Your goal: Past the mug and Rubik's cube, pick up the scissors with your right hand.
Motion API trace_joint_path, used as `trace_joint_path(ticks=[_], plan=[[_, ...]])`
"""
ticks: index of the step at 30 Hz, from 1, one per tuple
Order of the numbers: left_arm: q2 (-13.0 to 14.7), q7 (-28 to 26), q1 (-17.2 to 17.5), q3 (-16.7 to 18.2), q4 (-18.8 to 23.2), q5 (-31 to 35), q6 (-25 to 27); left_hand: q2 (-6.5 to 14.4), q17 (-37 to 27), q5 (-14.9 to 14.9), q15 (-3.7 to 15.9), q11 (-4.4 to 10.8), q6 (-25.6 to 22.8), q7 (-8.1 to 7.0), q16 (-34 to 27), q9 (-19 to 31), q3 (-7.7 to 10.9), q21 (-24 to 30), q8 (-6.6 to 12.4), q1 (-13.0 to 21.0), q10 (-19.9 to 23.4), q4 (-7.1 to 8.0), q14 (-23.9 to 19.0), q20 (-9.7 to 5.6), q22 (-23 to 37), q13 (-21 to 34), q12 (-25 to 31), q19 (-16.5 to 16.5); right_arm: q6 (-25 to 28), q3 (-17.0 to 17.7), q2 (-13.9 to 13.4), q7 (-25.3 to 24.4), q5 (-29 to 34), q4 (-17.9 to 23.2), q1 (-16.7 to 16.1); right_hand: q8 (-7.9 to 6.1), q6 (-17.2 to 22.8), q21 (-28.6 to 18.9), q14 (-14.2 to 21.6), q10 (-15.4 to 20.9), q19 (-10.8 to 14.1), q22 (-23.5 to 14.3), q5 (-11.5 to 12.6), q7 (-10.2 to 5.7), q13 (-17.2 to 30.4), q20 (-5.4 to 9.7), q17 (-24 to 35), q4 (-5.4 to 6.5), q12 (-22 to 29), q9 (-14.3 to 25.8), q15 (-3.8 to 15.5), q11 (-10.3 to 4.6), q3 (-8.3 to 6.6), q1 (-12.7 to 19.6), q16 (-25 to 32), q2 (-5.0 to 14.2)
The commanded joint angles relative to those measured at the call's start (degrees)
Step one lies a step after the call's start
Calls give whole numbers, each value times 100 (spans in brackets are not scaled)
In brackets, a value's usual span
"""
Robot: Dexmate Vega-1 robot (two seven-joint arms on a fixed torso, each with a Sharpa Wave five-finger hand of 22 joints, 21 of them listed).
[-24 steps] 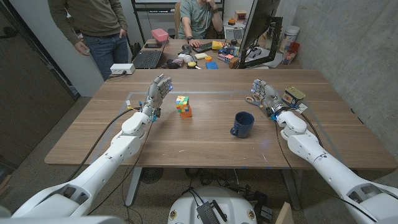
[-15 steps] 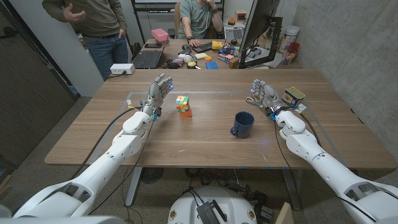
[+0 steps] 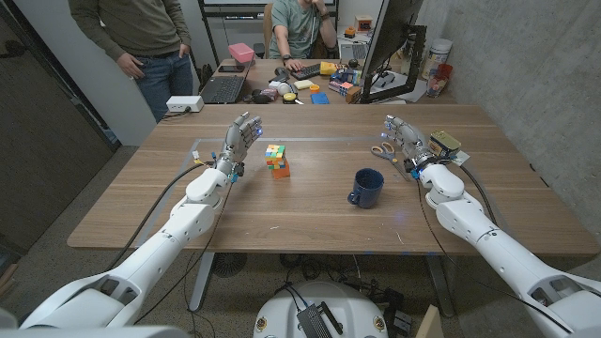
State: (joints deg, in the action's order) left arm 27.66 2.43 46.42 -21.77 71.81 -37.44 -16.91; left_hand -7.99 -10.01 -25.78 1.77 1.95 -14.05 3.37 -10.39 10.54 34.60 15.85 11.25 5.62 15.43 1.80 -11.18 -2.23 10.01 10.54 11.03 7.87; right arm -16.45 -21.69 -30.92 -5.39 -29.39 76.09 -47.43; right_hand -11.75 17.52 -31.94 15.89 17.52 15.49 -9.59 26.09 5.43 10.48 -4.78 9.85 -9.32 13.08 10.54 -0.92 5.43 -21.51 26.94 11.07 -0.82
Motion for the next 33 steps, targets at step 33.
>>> trace_joint_path(ticks=[33], plan=[[-3, -10, 174, 65, 182, -106, -65, -27, -27, -58, 16, 61, -64, -74, -45, 17, -68, -93, 28, -32, 50, -53, -51, 15, 28, 13, 43, -3, 2682, -1218, -2704, 1326, 5305, 2998, 948, 144, -22, 776, -526, -564, -134, -47, 337, -913, 70, -781, 44, 112, -192, 34, -823, -70, 217, 25, -100, -503]])
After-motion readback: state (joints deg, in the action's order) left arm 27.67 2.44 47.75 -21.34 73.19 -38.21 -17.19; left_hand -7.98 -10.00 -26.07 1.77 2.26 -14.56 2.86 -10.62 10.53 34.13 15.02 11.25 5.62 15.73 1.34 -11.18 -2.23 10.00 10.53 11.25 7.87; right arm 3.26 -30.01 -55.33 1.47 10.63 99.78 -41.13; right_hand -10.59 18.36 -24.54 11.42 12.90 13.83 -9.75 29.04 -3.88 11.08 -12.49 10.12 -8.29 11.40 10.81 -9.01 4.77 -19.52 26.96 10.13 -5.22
